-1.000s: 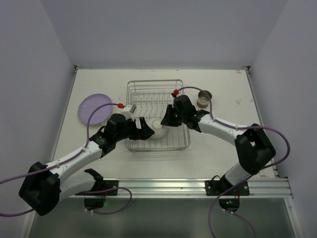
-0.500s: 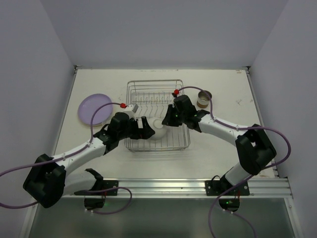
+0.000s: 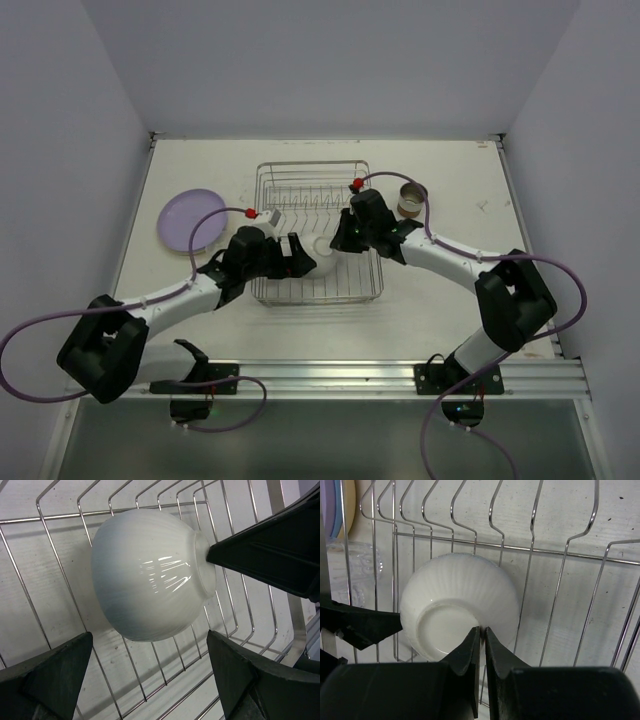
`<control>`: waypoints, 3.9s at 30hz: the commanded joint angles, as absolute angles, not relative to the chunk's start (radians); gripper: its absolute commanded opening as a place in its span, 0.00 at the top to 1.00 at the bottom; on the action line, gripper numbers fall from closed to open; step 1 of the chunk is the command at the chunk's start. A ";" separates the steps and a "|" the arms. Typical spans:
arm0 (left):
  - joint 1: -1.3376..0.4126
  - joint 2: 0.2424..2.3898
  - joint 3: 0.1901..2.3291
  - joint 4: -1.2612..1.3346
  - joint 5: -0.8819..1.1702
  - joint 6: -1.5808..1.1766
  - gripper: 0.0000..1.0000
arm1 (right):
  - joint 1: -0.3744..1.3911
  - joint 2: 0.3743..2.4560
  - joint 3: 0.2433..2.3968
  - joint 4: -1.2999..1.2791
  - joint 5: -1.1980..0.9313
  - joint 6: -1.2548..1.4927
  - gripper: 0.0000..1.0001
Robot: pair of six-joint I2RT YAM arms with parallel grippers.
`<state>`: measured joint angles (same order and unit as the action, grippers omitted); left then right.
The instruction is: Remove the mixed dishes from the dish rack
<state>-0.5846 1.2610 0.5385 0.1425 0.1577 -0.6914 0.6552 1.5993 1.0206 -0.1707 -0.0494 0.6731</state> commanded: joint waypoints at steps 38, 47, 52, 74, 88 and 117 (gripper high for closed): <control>-0.578 1.330 0.405 0.888 0.233 -0.858 0.11 | 0.630 1.638 0.976 -0.348 0.057 0.635 0.91; -0.578 1.293 0.434 0.807 0.267 -0.804 0.09 | 0.630 1.556 0.965 -0.356 0.084 0.641 0.74; -0.578 1.281 0.486 0.648 0.242 -0.755 0.06 | 0.629 1.513 0.969 -0.386 0.097 0.635 0.73; -0.580 1.307 0.535 0.520 0.268 -0.727 0.05 | 0.634 1.424 0.986 -0.411 0.038 0.626 0.69; -0.580 1.302 0.627 0.241 0.198 -0.618 0.05 | 0.647 1.322 1.031 -0.486 0.106 0.609 0.61; -0.686 1.399 0.808 -0.018 0.006 -0.545 0.24 | 0.649 0.729 0.793 -0.399 0.310 0.436 0.49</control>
